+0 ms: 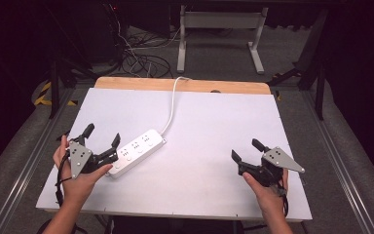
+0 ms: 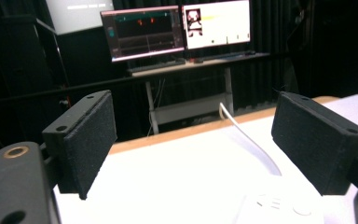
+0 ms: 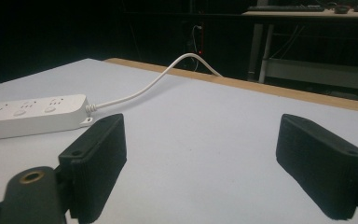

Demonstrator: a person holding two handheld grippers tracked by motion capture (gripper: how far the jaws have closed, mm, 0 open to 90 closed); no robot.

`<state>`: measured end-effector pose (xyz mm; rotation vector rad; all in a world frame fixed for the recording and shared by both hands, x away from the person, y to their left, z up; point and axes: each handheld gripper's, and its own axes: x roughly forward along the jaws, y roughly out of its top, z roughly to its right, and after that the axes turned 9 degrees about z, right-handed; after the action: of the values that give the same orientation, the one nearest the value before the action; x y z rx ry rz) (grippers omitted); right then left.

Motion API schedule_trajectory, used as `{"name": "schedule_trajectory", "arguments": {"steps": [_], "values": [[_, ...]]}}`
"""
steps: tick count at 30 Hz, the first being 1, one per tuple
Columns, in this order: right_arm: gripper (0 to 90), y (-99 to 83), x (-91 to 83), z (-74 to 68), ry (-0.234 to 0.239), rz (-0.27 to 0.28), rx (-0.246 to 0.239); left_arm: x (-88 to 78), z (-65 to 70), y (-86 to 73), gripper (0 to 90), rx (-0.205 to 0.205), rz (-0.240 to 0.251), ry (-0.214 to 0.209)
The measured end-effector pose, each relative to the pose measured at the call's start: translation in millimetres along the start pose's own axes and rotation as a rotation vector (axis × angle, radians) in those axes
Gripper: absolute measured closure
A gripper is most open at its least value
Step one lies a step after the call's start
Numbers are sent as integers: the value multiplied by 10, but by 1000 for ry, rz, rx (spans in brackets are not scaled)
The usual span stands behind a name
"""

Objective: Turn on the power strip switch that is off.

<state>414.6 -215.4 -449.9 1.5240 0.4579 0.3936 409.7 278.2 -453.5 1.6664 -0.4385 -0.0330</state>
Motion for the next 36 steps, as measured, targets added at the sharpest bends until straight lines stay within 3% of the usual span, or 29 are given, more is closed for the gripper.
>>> {"name": "schedule_trajectory", "arguments": {"steps": [7, 27, 36], "values": [[164, 4, 2, -7, 1, 1, -4, 14, -23, -28, 104, 15, 7, 7], [157, 7, -2, -5, -4, 5, 6, 10, -53, -54, 89, -17, -18, -5], [113, 8, -5, 3, -11, 8, 6, 8, -73, -68, 89, -29, -24, 7]]}}
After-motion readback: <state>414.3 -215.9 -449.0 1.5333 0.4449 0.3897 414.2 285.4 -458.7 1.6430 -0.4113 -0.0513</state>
